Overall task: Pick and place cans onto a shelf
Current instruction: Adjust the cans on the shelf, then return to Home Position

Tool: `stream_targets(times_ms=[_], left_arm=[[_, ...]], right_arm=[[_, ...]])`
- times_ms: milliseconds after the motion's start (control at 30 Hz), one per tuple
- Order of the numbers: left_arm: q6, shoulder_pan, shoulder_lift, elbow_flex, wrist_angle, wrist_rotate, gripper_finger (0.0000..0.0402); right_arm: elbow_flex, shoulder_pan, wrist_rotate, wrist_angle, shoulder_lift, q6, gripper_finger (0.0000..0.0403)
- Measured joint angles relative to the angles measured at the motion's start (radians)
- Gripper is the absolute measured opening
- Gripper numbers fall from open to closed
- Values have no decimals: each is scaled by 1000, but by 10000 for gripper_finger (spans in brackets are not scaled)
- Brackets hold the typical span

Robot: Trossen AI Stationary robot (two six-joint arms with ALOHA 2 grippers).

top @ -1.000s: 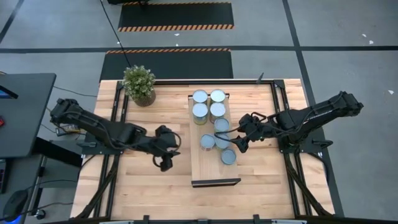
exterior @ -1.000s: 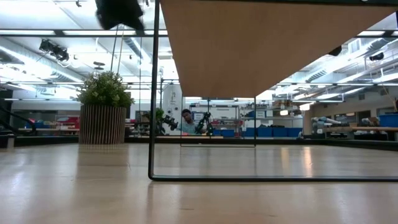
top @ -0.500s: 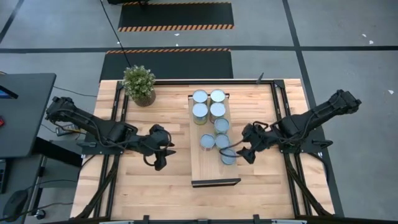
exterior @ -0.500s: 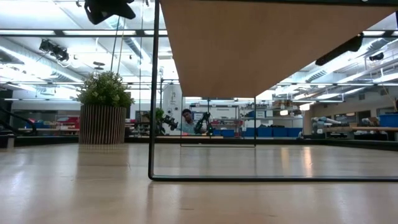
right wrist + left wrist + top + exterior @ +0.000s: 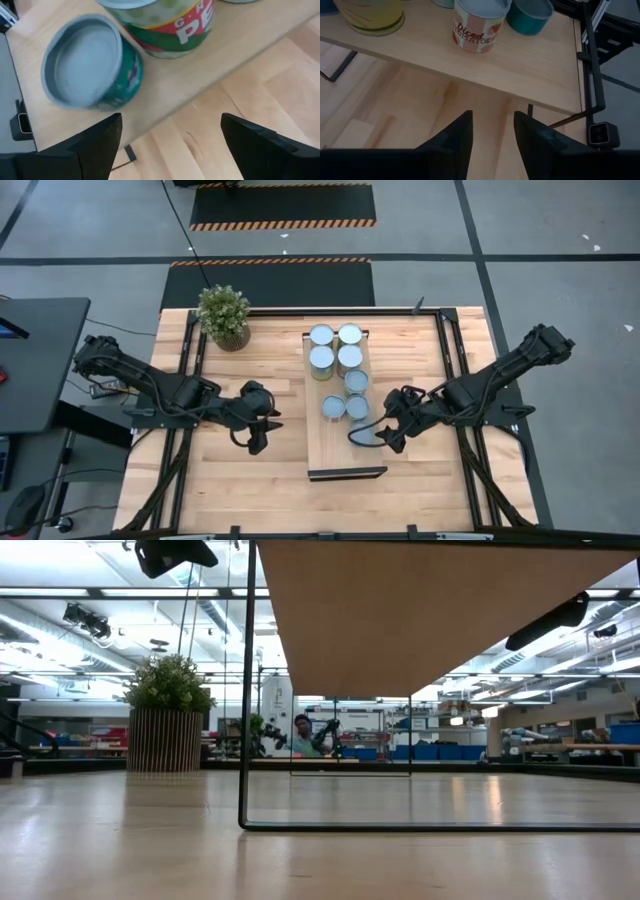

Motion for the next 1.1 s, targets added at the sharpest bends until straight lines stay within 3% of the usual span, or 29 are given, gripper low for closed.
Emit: stream_targets(times_ms=[233, 467, 800, 1100], left_arm=[[-15, 0, 0, 0, 1, 49, 149], [-10, -29, 0, 1, -48, 47, 149], [-21, -74, -40, 1, -155, 2, 112], [10, -32, -128, 1, -225, -83, 51]], right_arm=[[0, 0, -1, -11, 12, 1, 347], [0, 0, 3, -122, -80, 33, 347], [-62, 14, 163, -110, -272, -15, 347], [-252, 14, 166, 137, -441, -28, 344]])
